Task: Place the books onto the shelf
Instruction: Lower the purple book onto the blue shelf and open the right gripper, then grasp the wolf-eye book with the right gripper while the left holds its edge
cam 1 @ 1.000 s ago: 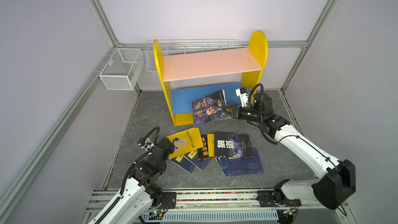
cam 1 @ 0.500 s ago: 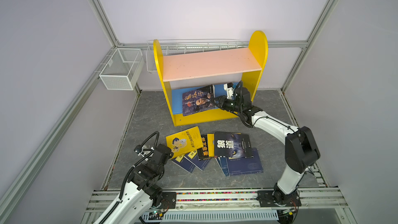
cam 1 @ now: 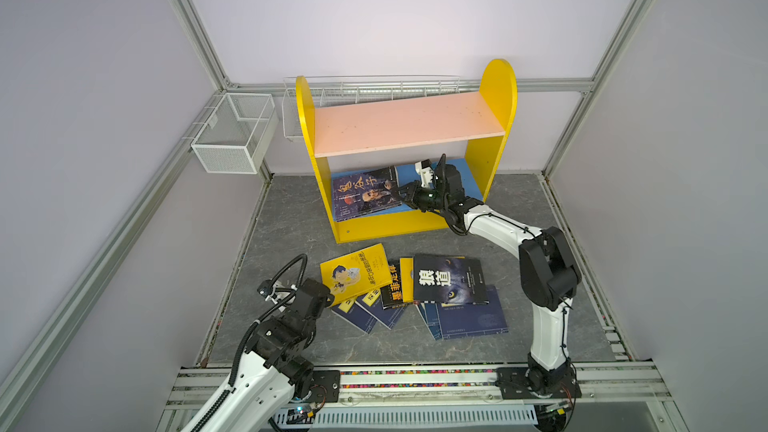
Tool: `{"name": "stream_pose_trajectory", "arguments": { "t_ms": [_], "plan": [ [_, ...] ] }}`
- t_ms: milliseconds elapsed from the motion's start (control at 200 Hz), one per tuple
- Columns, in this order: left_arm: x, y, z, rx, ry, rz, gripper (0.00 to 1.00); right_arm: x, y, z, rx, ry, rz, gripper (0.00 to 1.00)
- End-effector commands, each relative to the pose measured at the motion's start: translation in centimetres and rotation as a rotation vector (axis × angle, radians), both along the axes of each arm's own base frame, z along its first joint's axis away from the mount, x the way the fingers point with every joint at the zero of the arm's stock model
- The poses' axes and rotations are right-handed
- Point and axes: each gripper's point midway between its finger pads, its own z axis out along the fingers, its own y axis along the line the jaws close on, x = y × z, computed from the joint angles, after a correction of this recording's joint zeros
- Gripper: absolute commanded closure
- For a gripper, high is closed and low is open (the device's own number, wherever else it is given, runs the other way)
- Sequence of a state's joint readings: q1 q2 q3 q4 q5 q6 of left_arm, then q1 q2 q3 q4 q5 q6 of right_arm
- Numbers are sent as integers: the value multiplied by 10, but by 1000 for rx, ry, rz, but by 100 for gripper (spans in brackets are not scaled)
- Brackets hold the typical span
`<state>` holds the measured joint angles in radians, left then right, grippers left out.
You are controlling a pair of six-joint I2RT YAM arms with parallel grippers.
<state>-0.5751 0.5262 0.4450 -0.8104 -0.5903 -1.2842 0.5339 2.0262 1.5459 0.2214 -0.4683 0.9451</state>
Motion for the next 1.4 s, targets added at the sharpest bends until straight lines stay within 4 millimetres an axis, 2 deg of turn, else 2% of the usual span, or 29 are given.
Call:
{"name": "stream_pose_trajectory", "arguments": {
  "t_ms": [0,260,440,620,695,765,825,980,1085,1205,1295,1395],
  "plan": [
    [-2,7,4,24,-4,20,14,19,-1,-1,11,-24,-68,93],
    [-1,6,5,20,-22,6,14,31,5,-19,6,8,-78,93],
    [1,4,6,22,-29,-5,14,27,10,-27,-25,10,-72,93],
    [8,-5,11,22,-51,-53,12,24,11,-45,-141,8,-79,91],
    [9,-5,11,25,-46,-56,11,24,6,-52,-218,12,-95,81],
    [10,-6,11,25,-44,-59,11,26,-3,-56,-303,0,-131,58],
    [11,-8,12,24,-49,-67,11,25,-12,-53,-378,-32,-166,46],
    [13,-11,12,19,-49,-77,10,20,-30,-44,-544,-124,-209,25],
    [16,-15,13,18,-53,-92,9,15,-35,-38,-607,-181,-183,23],
    [18,-17,13,18,-50,-103,9,3,-32,-28,-657,-297,-98,23],
    [22,-23,17,16,-66,-135,8,-13,-37,-25,-718,-360,-54,24],
    [32,-37,25,44,-99,-230,8,-36,-50,-12,-726,-399,-32,24]
  ]
}}
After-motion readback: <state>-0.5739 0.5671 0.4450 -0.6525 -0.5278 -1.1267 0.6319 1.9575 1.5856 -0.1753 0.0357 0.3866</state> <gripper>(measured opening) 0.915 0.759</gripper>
